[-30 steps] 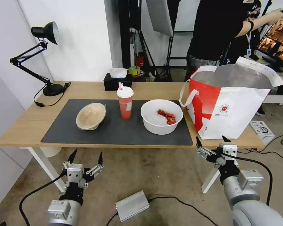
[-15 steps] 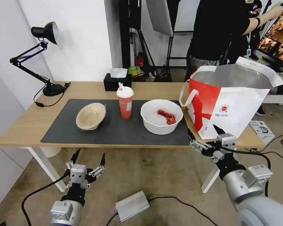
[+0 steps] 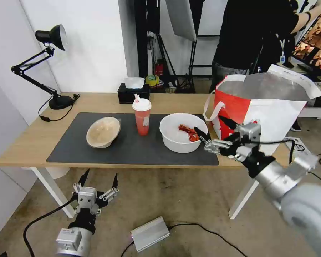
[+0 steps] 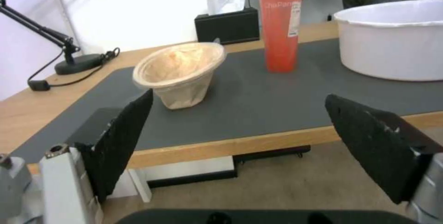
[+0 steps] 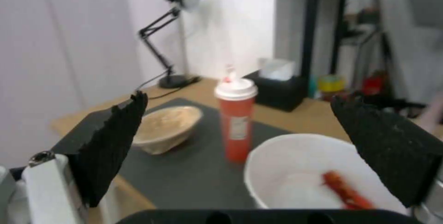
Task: Pick up the trash from the table and place it into the takeout bag.
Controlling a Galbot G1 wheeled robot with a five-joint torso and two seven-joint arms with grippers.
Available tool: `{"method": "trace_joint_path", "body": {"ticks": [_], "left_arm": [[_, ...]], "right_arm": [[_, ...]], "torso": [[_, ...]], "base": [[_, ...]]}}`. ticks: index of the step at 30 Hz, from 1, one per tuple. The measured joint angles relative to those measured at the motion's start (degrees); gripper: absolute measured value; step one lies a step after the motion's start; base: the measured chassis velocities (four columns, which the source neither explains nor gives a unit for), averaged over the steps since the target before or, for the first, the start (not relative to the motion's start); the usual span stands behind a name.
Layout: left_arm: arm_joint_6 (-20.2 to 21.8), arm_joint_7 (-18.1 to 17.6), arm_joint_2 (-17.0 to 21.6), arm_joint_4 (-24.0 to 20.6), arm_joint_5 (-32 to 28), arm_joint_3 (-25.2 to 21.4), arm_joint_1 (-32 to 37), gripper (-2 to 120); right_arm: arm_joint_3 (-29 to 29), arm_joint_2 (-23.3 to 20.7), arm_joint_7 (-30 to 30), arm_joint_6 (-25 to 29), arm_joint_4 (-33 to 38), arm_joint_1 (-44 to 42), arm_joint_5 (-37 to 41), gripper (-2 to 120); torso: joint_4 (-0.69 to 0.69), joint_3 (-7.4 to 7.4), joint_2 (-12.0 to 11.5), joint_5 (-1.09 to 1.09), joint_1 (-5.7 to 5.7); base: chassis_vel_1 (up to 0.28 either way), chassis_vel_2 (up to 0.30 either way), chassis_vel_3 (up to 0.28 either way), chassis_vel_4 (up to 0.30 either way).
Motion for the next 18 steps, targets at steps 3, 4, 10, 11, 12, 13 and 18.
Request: {"method": "trace_joint_path", "body": {"ticks": [3, 4, 10, 11, 12, 13, 18], "left_arm": [[0.0, -0.05, -0.24, 0.02, 0.0, -0.15, 0.04, 100], [-0.01, -0.05, -0.31, 0.05, 0.0, -0.25, 0.05, 100], [-0.08, -0.09, -0.6, 0.25, -0.05, -0.73, -0.02, 100], [-0.1, -0.1, -0.74, 0.34, -0.06, -0.76, -0.04, 100], [-0.1, -0.1, -0.74, 0.34, -0.06, -0.76, -0.04, 100], [-0.12, -0.1, -0.85, 0.38, -0.06, -0.76, -0.05, 100], [-0.17, -0.12, -1.15, 0.67, -0.06, -0.66, -0.33, 100]], "right_arm": [[-2.05, -2.42, -1.67, -3.25, -1.67, 5.58, 2.57, 100], [-3.34, -3.53, -3.16, -4.32, -2.52, 7.98, 2.87, 100], [-14.49, -9.43, -10.64, -8.2, -8.77, 21.37, 1.78, 100], [-17.27, -10.41, -11.76, -8.52, -10.29, 24.54, 1.25, 100], [-17.27, -10.41, -11.76, -8.52, -10.29, 24.54, 1.25, 100], [-19.14, -11.1, -12.48, -8.71, -11.34, 26.94, 0.84, 100], [-27.59, -14.25, -17.57, -8.67, -17.26, 36.49, -3.66, 100]], "torso": [[0.0, 0.0, 0.0, 0.0, 0.0], [0.0, 0.0, 0.0, 0.0, 0.0], [0.0, 0.0, 0.0, -0.01, 0.0], [0.0, 0.0, 0.0, 0.0, 0.0], [0.0, 0.0, 0.0, 0.0, 0.0], [0.0, 0.0, 0.0, 0.0, 0.0], [0.01, 0.0, 0.0, -0.01, 0.0]], "base": [[0.0, 0.0, 0.0, 0.0], [0.0, 0.0, 0.0, 0.0], [0.0, 0.0, 0.0, 0.0], [0.0, 0.0, 0.0, 0.0], [0.0, 0.0, 0.0, 0.0], [0.0, 0.0, 0.0, 0.0], [0.0, 0.0, 0.0, 0.0]]}}
